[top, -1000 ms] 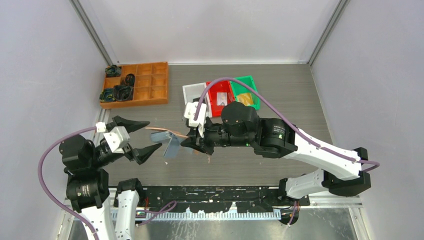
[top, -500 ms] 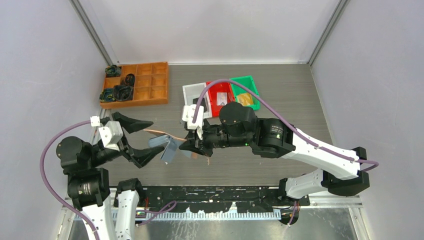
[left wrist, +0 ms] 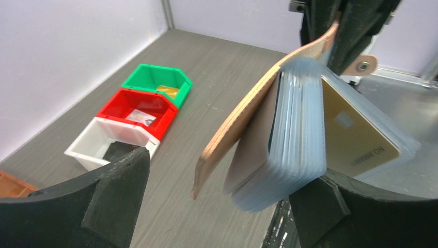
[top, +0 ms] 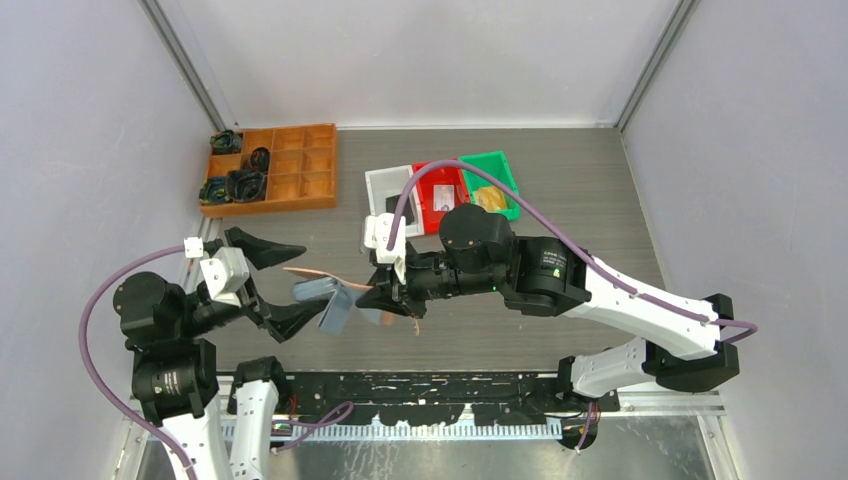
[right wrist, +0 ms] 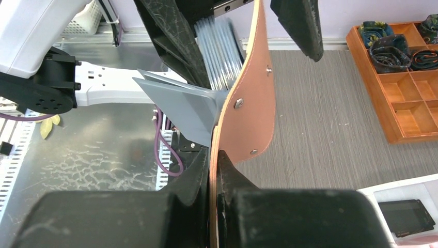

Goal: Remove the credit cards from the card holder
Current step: Remove the credit card from the card holder.

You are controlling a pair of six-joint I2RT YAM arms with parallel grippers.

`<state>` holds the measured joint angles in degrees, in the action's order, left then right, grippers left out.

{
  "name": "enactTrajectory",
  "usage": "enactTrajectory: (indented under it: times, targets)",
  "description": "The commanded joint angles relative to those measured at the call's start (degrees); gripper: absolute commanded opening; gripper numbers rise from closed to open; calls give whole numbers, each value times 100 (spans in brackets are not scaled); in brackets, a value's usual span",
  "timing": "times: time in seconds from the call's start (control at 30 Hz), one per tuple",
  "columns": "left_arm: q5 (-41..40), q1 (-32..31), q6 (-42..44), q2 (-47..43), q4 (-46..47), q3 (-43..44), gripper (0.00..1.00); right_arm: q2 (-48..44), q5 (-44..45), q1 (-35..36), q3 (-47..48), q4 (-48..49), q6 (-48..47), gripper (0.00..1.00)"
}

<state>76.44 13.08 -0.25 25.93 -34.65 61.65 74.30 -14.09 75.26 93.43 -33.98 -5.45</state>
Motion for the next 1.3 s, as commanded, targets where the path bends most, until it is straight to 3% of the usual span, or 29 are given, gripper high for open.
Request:
enactTrajectory:
  times: [0.0,0.2,0.4,0.47,0.6,0.67,1.03,1.27]
  targets:
    - [-700,-28,-179,-29,353,159,99,-184,-188,25,169,758,27,1]
    - [-889,-67,-824,-19,1021,34,100,-290,-86,21,86,866,27,0]
    - [484,-104,-1249,-1,1259,67,100,-368,-77,25,-35,1031,49,1]
    - [785,-115,-1024,1,945,166,100,-357,-77,23,-35,1057,53,0]
    - [1012,-113,218,13,-612,533,100,-341,-51,23,-26,1123,83,0]
    - [1017,-118,427,0,-839,575,98,-353,-59,25,-26,1150,109,1]
    - [307,-126,589,-40,-801,642,68,-429,-146,25,-109,1277,302,0]
    - [-207,-136,-626,-62,448,416,44,-428,-200,29,-147,1353,358,0]
